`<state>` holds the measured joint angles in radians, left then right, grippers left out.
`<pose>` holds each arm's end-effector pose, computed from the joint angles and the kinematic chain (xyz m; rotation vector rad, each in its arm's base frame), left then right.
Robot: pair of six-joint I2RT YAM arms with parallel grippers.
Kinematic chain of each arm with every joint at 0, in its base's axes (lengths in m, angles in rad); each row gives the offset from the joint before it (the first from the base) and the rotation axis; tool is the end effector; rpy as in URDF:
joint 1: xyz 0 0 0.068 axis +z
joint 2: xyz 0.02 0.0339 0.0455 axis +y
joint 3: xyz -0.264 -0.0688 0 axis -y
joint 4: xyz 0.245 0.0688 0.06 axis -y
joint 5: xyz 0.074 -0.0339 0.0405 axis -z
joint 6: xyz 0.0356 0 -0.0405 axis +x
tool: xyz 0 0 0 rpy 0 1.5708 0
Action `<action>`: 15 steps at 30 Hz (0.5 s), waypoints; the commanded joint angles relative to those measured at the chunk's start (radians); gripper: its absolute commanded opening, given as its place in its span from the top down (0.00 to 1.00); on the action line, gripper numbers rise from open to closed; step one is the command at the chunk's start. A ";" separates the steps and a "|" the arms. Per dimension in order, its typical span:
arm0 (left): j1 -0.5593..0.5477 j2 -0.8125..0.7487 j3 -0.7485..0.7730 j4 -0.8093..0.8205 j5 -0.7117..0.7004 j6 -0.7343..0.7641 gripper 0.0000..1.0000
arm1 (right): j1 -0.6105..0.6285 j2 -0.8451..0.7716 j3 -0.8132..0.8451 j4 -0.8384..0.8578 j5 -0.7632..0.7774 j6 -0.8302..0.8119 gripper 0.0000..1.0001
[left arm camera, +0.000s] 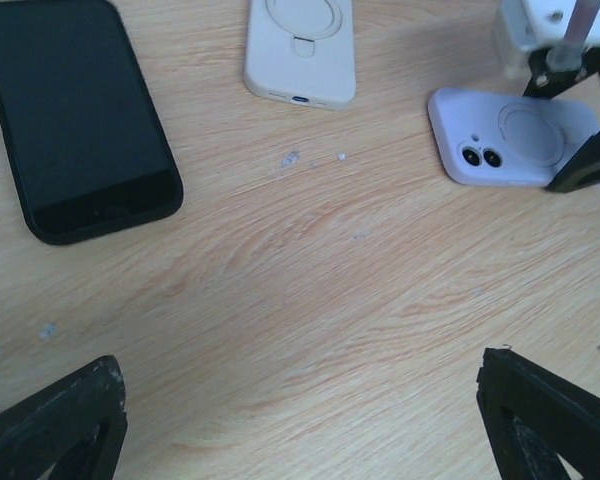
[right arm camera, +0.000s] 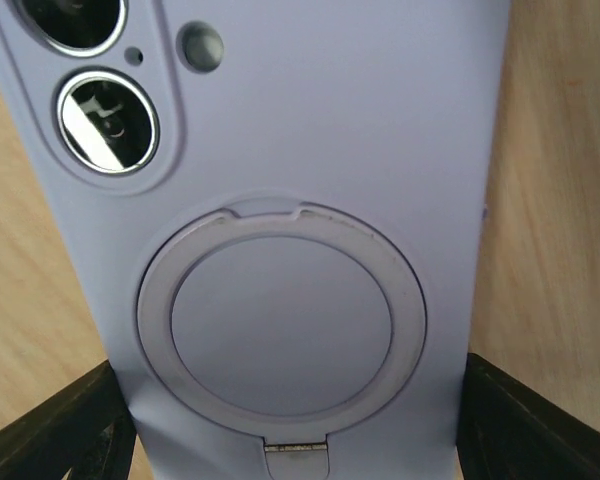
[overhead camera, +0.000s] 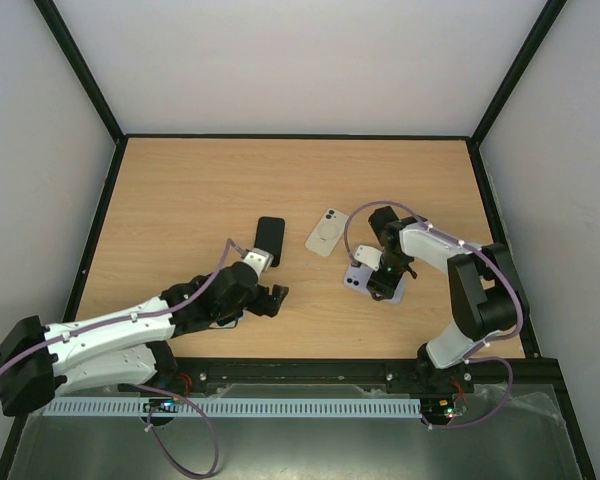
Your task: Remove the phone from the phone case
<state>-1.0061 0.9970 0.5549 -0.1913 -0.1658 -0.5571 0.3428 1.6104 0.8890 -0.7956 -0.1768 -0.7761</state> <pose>0.1183 -0.1757 0.2200 0.4140 2.2436 -0.6786 0.2427 0.0933 0.1517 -1.6203 2.5739 0.2457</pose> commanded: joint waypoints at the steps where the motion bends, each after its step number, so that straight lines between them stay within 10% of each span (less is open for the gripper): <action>1: -0.119 0.012 0.020 0.045 -0.124 0.119 0.07 | 0.016 -0.091 0.037 -0.134 -0.112 -0.002 0.54; 9: -0.514 0.102 0.142 0.004 -0.484 0.549 0.33 | 0.180 -0.226 0.094 -0.259 -0.261 0.035 0.61; 15: -0.632 0.132 0.191 0.009 -0.642 0.859 0.34 | 0.278 -0.211 0.143 -0.296 -0.372 0.078 0.62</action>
<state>-1.5913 1.1164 0.7132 -0.1749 -0.6521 0.0139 0.5724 1.3956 0.9852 -1.0145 -0.4438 -0.7376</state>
